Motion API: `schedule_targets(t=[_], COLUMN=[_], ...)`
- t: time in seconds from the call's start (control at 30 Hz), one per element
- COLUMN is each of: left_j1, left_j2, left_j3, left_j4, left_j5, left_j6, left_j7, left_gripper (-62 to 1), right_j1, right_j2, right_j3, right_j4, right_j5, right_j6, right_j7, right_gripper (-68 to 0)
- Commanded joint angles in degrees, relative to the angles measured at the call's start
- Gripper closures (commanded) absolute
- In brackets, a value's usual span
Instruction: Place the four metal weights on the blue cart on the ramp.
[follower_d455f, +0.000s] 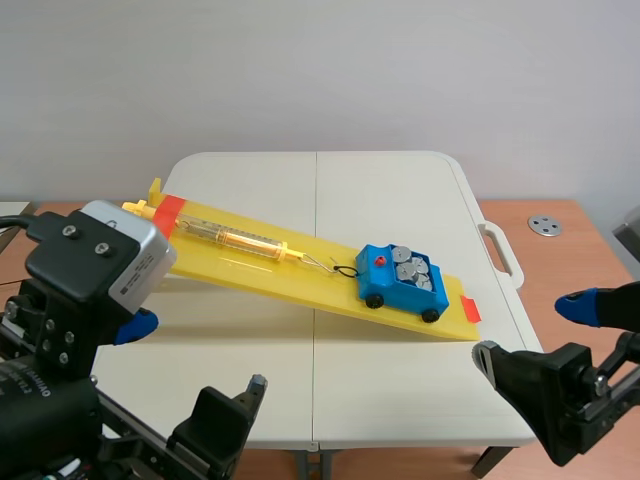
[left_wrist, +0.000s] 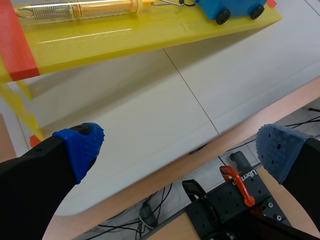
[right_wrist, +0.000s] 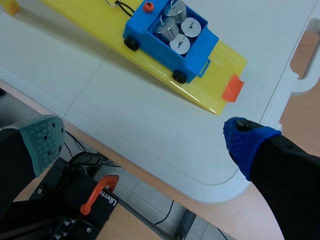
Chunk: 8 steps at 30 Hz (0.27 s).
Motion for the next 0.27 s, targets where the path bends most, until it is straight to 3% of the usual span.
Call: schedule_targets(t=[0.0, 0.23], left_j1=[-0.61, -0.63], left_j2=[-0.52, -0.52], left_j3=[-1.11, -1.11], left_j4=[6.08, 6.05], left_j5=[-2.27, -2.27], left_j6=[1.40, 1.38], left_j7=[-7.74, -9.38], left_gripper=[-62.3, -62.3], right_j1=[1.14, 1.14], right_j2=[0.92, 0.92], right_j3=[2.23, 2.23], right_j4=[6.34, 6.34], right_j5=[3.82, 3.82], right_j6=[1.25, 1.25], right_j7=[7.96, 7.96], right_gripper=[-66.1, -66.1])
